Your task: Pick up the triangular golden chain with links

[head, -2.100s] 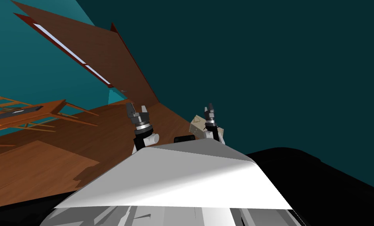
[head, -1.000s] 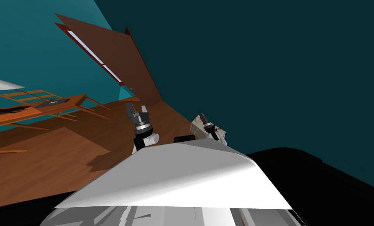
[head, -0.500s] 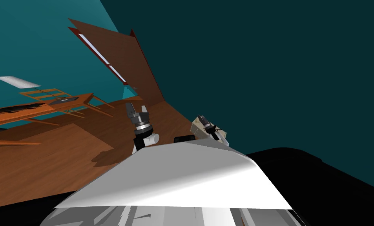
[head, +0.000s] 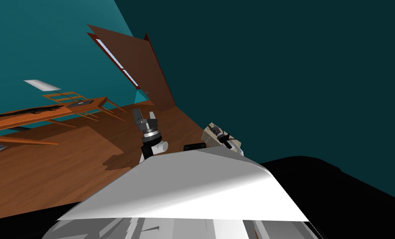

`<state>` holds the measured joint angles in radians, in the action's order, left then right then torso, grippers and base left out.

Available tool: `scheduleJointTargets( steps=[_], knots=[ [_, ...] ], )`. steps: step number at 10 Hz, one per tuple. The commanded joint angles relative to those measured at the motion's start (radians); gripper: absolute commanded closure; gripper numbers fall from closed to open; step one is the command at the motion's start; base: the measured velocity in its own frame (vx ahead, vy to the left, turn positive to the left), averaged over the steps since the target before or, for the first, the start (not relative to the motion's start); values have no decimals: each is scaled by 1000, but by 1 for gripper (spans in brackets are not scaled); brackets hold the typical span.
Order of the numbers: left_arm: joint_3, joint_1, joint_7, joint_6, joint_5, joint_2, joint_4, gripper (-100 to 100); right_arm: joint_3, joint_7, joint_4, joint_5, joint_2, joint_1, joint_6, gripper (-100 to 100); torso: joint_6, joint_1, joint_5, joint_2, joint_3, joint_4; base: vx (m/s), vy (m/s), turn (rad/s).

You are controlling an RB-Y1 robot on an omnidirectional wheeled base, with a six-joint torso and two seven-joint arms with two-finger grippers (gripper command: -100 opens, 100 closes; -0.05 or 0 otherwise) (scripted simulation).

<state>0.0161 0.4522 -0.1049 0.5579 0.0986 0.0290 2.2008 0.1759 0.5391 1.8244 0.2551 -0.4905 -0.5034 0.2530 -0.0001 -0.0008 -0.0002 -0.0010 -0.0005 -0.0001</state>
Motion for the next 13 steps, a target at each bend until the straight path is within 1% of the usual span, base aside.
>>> scheduleJointTargets(
  steps=[1,2,3,4,5,6,7,8,9,10,11,12,13],
  knots=[
    [0,0,0,0,0,0,0,0,9,28,-13,12,-16,0,-12,-100,0,0,0,0,0,0,9,-8,63],
    [0,0,0,0,0,0,0,0,24,69,-50,35,-52,6,-26,-100,0,0,0,0,0,0,15,-4,132],
    [0,0,0,0,0,0,0,0,41,96,-74,59,-83,13,-39,-100,0,0,0,0,0,0,25,-4,175],
    [0,0,0,0,0,0,0,0,41,117,-87,59,-87,13,-39,-100,0,0,0,-1,-1,0,23,-8,68],
    [0,0,0,0,0,0,0,0,58,145,-117,83,-120,20,-51,-100,1,0,0,-1,-1,0,20,-5,122],
    [0,0,0,0,0,0,0,0,58,161,-125,83,-120,20,-51,-100,0,0,0,-1,-1,0,18,-4,70],
    [0,0,0,0,0,0,0,0,76,193,-161,108,-152,27,-63,-100,1,0,0,-1,0,0,24,-1,117],
    [0,0,0,0,0,0,0,0,76,203,-164,108,-152,27,-63,-100,0,0,0,-1,-1,0,22,-3,84],
    [0,0,0,0,0,0,0,0,95,239,-203,134,-182,34,-74,-100,1,0,0,-1,-1,0,24,3,151],
    [0,0,0,0,0,0,0,0,95,244,-203,134,-182,34,-74,-100,0,1,0,-1,-1,0,23,-4,70],
    [0,0,0,0,0,0,0,0,115,281,-241,159,-210,40,-85,-100,1,1,0,-1,-1,0,31,1,126],
    [0,0,0,0,0,0,0,0,115,283,-241,159,-210,40,-85,-100,0,1,0,-1,-1,0,27,-7,67],
    [0,0,0,0,0,0,0,0,135,321,-280,185,-236,46,-94,-100,1,0,0,-1,-1,0,30,-9,135]
  ],
)
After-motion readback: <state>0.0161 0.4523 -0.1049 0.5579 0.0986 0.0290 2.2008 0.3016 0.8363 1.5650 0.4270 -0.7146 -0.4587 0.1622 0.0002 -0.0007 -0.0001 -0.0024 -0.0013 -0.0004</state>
